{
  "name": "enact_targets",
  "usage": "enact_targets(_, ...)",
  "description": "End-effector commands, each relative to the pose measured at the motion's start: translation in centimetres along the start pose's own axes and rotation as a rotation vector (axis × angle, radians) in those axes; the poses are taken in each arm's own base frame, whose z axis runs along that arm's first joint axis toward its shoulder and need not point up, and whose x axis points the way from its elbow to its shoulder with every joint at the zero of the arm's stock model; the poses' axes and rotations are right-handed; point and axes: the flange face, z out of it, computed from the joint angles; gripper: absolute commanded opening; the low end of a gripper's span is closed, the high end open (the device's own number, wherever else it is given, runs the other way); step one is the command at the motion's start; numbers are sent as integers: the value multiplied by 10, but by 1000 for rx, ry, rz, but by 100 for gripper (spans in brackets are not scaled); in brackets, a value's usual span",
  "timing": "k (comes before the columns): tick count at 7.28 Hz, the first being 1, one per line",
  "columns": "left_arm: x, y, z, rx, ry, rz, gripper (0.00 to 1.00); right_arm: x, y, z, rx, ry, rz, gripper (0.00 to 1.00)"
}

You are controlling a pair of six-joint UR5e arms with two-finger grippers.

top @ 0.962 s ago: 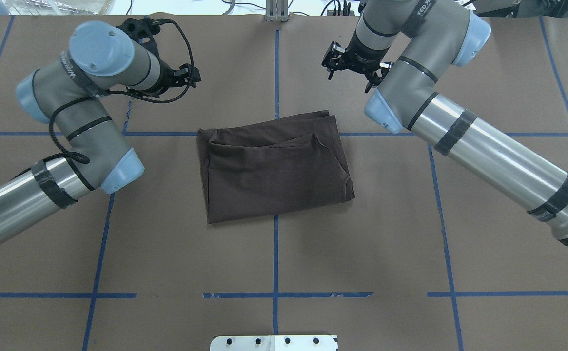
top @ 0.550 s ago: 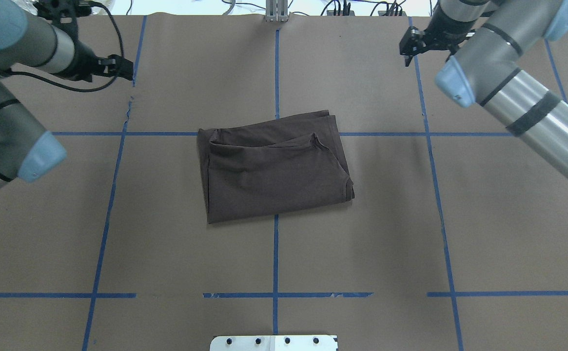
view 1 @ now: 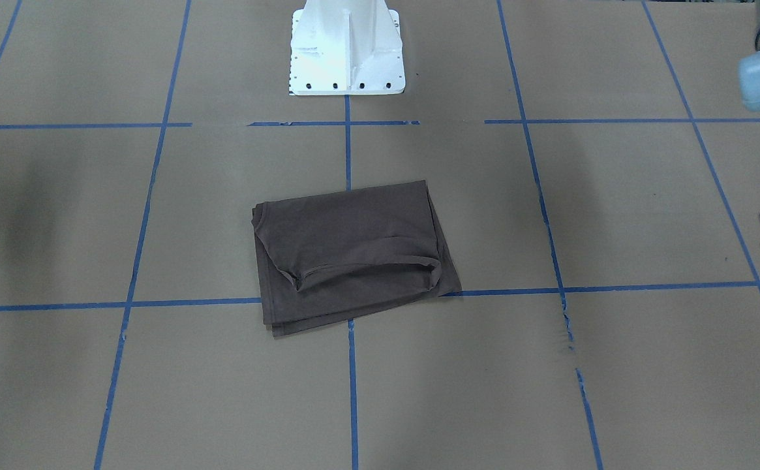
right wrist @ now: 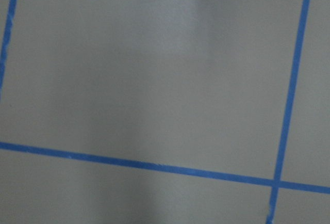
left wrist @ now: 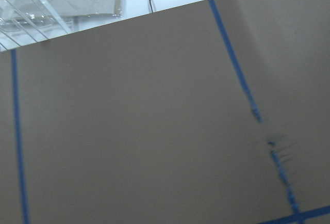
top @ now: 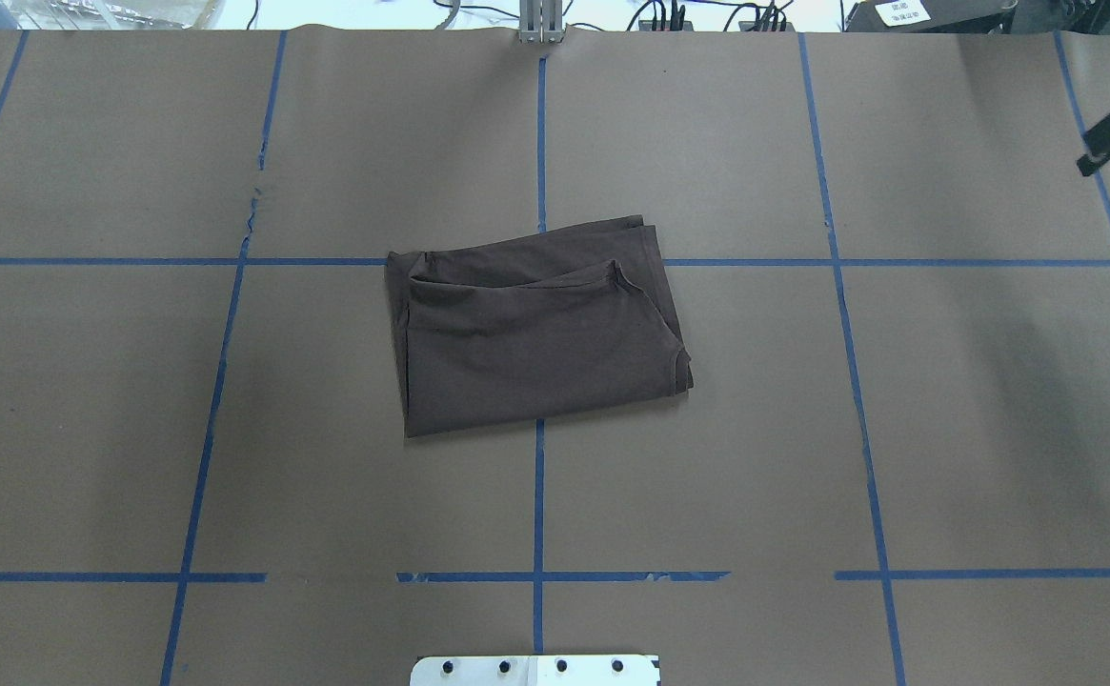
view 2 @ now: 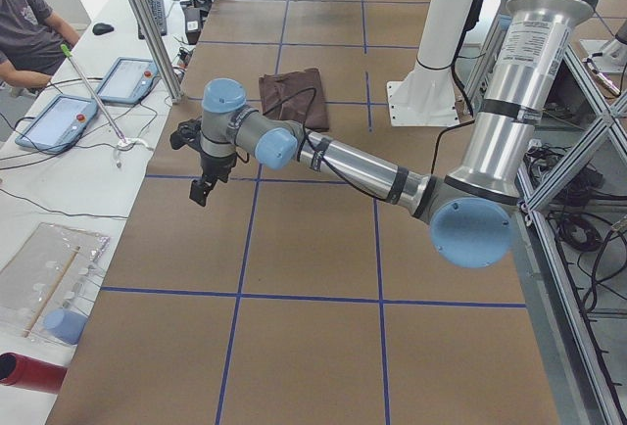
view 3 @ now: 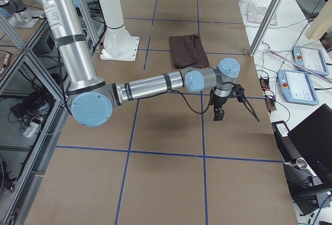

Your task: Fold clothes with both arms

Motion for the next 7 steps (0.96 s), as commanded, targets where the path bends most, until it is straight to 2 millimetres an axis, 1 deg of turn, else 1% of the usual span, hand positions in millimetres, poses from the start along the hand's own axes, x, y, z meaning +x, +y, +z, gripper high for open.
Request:
enact_targets(1, -32, 47, -9, 16, -4, 47, 100, 45, 56, -3, 10, -5, -26, 100)
enact_targets(2, -39, 52, -2, 100, -26, 103, 100, 48, 63, 1, 4, -8, -37, 100)
enact_targets(3, -56, 95, 31, 45, -17, 75, 100, 48, 66, 0, 3, -8, -31, 100)
enact_targets(4, -64, 112, 42, -2, -9, 34, 100, 61, 81, 14, -26, -10, 6, 100)
enact_targets(5, -67, 122, 46, -111, 7, -45, 100, 68, 92, 22, -42, -12, 21, 100)
enact_targets(6, -58, 122, 34, -216, 19, -121, 100, 76, 102, 26, -49, -11, 35, 100)
enact_targets(7, -59, 125, 18, -258, 22, -169, 100, 78, 105, 27, -53, -12, 43, 100)
